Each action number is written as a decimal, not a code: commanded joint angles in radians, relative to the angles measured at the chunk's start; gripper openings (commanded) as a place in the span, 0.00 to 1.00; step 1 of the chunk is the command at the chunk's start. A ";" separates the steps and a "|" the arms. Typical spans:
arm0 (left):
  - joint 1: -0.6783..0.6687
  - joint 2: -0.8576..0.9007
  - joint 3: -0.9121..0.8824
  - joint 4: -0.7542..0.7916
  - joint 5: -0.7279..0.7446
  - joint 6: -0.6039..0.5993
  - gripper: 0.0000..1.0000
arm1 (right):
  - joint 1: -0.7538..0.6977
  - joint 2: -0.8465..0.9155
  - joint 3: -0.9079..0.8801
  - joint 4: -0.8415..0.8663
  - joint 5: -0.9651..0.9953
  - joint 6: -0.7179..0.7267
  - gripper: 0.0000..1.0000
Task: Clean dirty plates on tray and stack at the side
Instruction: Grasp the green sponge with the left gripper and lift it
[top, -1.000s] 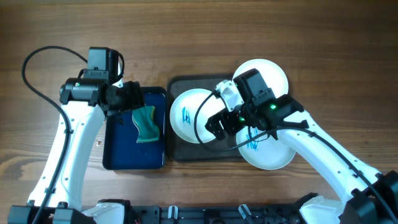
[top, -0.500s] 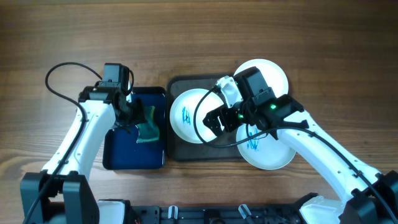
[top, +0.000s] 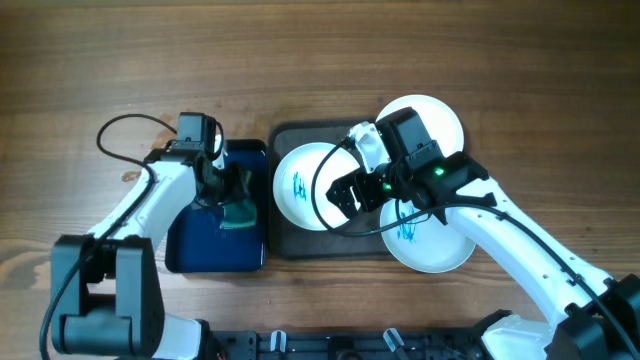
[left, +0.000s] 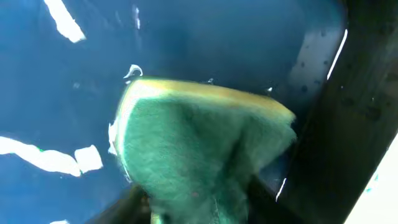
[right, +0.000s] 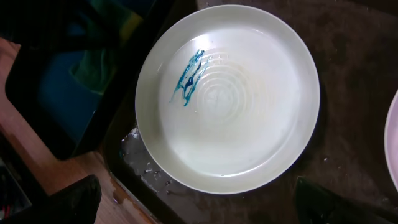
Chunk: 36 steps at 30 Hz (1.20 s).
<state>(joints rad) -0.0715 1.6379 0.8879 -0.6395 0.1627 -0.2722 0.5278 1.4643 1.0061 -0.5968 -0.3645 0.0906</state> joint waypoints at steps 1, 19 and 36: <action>-0.005 0.018 -0.007 0.003 0.047 -0.014 0.04 | 0.002 0.005 0.020 0.005 0.012 0.018 1.00; -0.005 0.018 -0.007 0.015 0.048 -0.027 0.04 | 0.002 0.013 0.020 0.005 0.012 0.018 1.00; -0.004 0.017 -0.007 0.040 0.101 -0.013 0.04 | 0.002 0.013 0.020 0.005 0.012 0.018 1.00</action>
<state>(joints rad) -0.0719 1.6459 0.8871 -0.6163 0.2375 -0.2684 0.5278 1.4647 1.0061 -0.5964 -0.3614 0.0940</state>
